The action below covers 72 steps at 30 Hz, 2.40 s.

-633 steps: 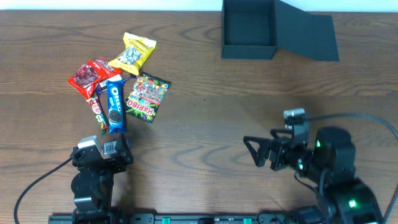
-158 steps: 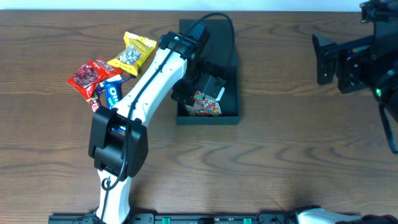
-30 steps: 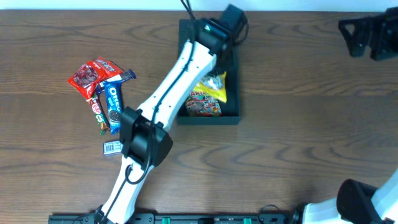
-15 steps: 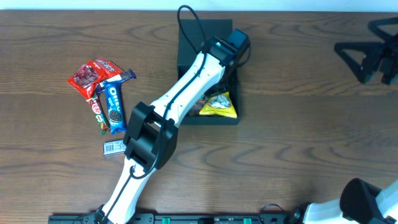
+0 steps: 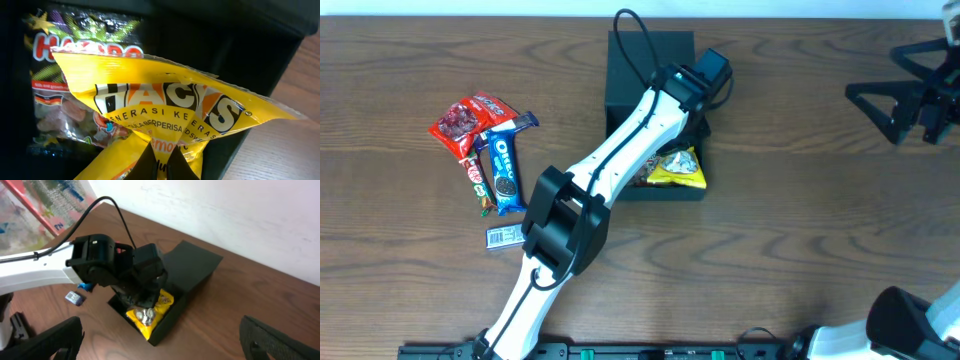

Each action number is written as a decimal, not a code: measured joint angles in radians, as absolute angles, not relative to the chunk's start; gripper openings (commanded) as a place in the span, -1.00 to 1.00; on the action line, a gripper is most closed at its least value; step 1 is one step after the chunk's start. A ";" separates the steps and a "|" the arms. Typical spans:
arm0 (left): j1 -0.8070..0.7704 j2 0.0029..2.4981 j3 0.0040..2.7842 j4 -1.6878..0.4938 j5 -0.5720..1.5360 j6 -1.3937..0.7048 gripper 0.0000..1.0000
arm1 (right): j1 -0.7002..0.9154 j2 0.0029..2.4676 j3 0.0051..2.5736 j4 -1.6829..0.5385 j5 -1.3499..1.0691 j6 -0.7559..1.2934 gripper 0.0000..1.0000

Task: Pack container
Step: 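Carry the yellow pack into the box beside the Haribo bag, release, then reach the left gripper to the red snack pack and grasp it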

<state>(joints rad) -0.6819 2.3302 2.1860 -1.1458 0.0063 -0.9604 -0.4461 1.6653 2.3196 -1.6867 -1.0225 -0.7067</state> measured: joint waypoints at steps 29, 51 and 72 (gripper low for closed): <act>-0.553 2.194 2.278 -1.277 -0.085 -0.588 0.89 | -0.445 1.665 2.317 -1.680 -1.030 -0.724 0.99; -0.009 1.976 2.099 -1.610 -0.246 -0.495 0.85 | -0.212 1.699 2.227 -1.694 -0.855 -0.506 0.99; 0.130 1.791 1.629 -1.111 -0.239 -0.136 0.91 | -0.202 1.699 2.197 -1.681 -0.829 -0.538 0.98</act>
<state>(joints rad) 0.1295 1.7912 1.6291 -1.1107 -0.2394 -0.1360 -0.2016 1.6989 2.1975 -1.6806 -0.8288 -0.5385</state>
